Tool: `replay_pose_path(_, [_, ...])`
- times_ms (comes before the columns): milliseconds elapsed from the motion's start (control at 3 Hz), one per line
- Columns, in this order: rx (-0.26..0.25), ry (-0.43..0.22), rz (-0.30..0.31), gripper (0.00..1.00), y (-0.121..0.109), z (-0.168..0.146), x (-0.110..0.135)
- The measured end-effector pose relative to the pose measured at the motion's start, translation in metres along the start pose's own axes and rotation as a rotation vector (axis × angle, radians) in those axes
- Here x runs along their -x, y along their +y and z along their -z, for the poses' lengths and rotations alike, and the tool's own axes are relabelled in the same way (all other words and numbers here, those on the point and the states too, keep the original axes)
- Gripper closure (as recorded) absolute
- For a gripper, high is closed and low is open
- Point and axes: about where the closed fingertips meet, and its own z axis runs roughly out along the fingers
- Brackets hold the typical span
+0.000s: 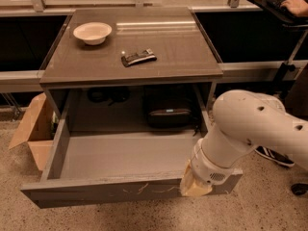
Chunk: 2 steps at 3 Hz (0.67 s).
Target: Close top drawer
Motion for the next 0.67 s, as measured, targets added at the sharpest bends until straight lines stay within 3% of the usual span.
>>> replay_pose_path(667, [0.018, 0.069, -0.020, 0.98, 0.022, -0.040, -0.011])
